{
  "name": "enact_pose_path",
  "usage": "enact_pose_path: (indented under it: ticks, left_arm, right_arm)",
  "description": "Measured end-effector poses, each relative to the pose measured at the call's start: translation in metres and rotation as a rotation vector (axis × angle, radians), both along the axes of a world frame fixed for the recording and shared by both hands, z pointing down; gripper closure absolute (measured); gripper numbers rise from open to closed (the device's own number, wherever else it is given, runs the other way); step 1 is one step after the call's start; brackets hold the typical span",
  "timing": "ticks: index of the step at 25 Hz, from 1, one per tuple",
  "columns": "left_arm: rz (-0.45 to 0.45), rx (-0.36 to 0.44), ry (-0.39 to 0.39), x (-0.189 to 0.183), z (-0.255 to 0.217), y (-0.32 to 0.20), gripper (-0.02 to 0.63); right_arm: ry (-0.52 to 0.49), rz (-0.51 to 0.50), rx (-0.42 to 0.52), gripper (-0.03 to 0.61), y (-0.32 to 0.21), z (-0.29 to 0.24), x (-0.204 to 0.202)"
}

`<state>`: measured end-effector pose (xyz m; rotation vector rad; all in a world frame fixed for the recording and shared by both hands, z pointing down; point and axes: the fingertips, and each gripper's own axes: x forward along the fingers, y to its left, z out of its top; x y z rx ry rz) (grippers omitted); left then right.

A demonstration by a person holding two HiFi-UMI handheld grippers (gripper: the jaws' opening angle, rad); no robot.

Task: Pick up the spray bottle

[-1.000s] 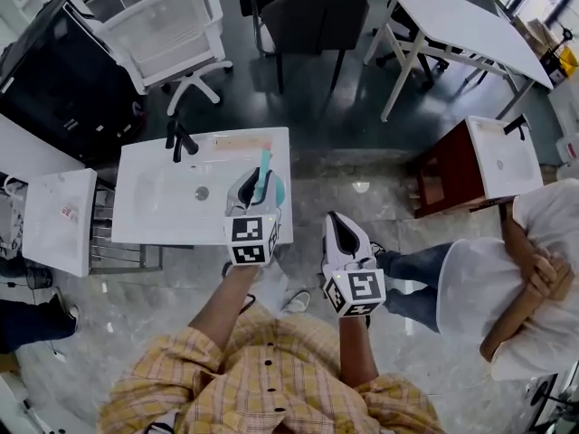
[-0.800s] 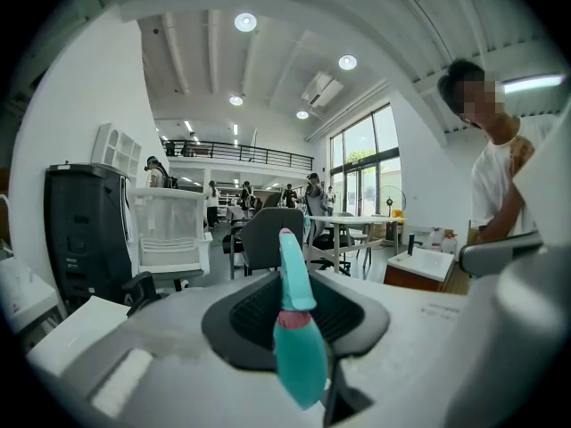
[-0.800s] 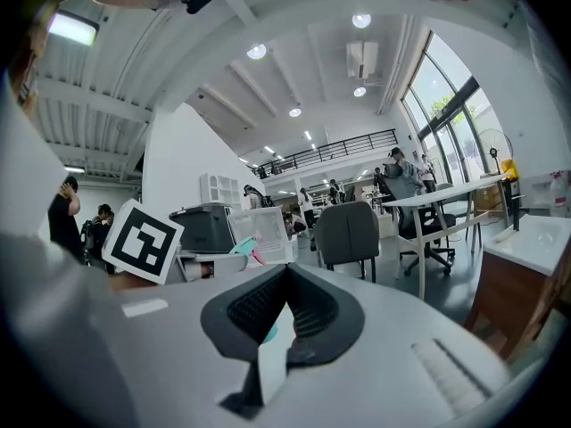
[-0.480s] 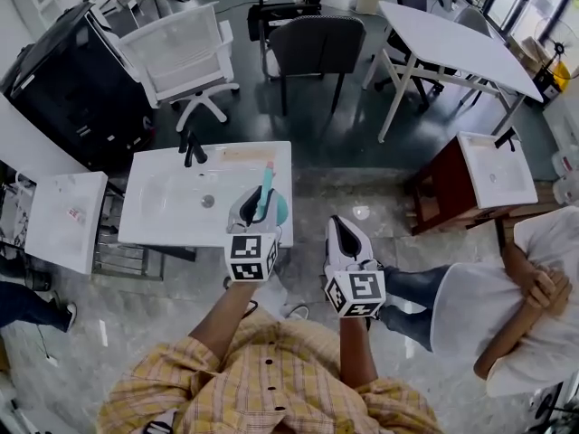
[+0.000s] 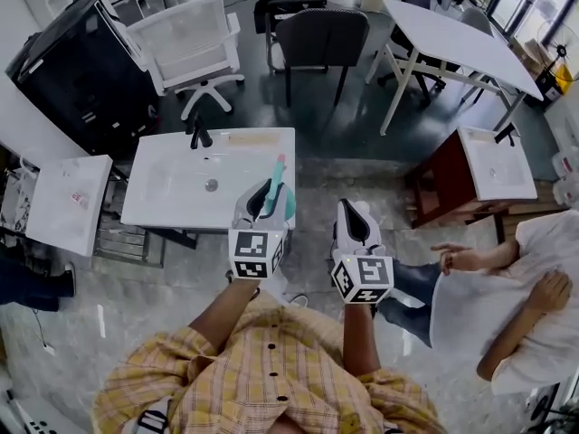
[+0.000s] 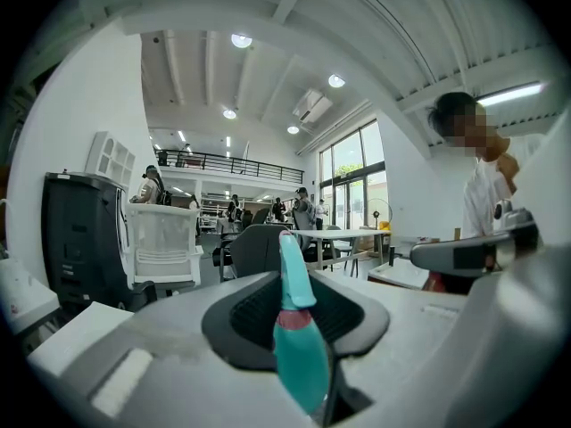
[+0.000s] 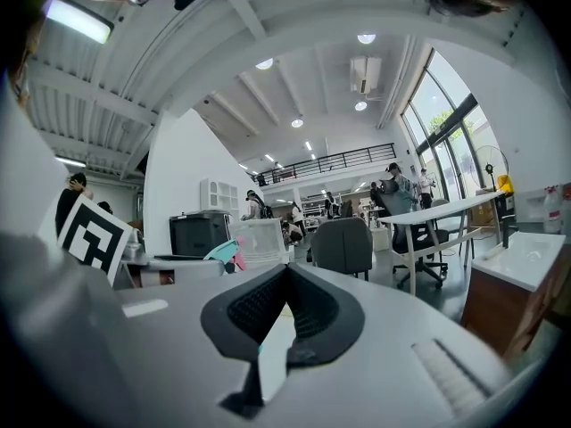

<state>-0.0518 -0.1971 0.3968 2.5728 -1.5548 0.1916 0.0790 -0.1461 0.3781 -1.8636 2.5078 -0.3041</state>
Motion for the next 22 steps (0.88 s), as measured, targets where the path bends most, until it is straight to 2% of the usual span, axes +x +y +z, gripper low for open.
enact_pose_path:
  ticks: [22]
  left_arm:
    - [0.025,0.034,0.005,0.001,-0.018,0.030,0.517]
  right_arm:
    - [0.002,0.022,0.029,0.580,0.010,-0.013,0.007]
